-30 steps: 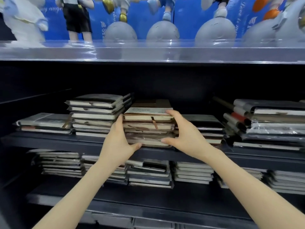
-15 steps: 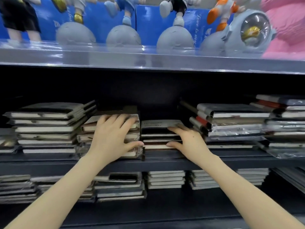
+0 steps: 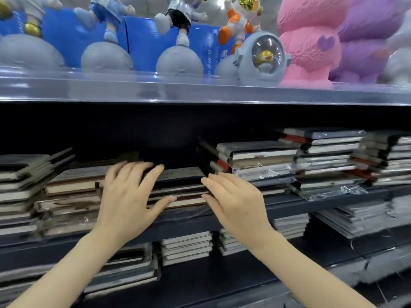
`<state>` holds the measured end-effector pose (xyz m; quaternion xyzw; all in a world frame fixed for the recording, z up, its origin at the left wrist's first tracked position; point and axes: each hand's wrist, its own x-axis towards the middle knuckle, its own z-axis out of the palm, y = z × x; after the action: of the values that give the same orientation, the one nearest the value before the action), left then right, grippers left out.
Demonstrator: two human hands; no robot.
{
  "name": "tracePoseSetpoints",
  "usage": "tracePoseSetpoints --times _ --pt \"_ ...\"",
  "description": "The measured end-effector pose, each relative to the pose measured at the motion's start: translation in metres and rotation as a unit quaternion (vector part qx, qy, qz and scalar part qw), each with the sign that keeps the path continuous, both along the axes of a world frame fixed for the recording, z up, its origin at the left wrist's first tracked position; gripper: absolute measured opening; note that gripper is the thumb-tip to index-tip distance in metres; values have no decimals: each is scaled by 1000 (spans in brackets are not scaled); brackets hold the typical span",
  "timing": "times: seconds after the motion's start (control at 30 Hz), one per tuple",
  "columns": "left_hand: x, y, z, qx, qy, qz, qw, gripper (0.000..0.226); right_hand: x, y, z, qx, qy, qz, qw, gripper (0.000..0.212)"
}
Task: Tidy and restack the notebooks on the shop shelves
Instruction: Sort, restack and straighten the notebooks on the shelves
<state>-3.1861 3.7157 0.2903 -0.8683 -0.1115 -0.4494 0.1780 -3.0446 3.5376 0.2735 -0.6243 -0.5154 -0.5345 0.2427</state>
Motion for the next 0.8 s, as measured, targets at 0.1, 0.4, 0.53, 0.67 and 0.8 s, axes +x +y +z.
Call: tracePoseSetpoints --times 0.1,0.4,0.53,0.67,0.8 --pt "32 -35 6 8 -15 -76 997 56 17 -39 1 44 -28 -19 998 17" --pt "166 -168 25 58 -26 -254 965 28 136 -195 -10 24 1 -158 987 18" --pt "235 -250 33 68 -28 -288 955 26 197 -287 -26 -46 2 -205 978 20" --pt "305 -339 42 49 -19 -313 948 27 261 -384 -42 -97 30 -237 966 12" --pt "371 -416 42 48 -20 -328 943 22 322 -472 -48 -103 52 -256 960 23"
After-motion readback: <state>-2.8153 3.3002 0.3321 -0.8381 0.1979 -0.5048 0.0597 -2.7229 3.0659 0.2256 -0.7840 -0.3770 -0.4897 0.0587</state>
